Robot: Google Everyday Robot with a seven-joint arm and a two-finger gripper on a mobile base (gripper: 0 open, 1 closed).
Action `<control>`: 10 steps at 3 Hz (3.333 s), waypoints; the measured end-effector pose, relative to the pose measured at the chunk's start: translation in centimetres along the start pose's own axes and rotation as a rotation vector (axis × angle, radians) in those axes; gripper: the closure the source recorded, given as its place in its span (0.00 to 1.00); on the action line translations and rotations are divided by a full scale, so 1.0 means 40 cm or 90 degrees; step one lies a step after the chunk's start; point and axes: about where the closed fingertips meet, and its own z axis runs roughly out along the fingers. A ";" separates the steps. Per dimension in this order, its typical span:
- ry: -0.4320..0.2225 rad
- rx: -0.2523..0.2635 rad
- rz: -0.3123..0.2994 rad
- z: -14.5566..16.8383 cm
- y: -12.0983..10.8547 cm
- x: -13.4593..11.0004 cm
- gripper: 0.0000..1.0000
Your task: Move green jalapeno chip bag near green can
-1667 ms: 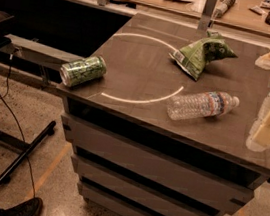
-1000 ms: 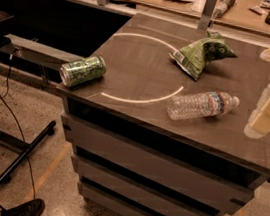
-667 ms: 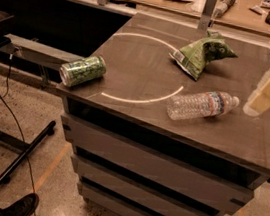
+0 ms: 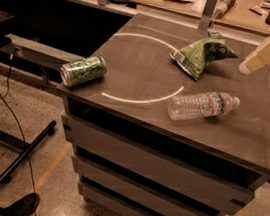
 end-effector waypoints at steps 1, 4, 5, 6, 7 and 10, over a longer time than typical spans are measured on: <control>-0.078 0.001 0.080 0.121 -0.073 -0.063 0.00; -0.095 -0.013 0.135 0.383 -0.070 -0.106 0.17; -0.073 -0.010 0.128 0.442 -0.055 -0.074 0.40; -0.066 -0.010 0.109 0.456 -0.043 -0.063 0.64; -0.069 -0.024 0.092 0.419 -0.031 -0.075 0.87; -0.128 -0.128 0.061 0.262 0.066 -0.177 1.00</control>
Offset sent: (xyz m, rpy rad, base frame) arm 0.1238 0.0290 -0.0500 0.3594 -0.0404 -0.1088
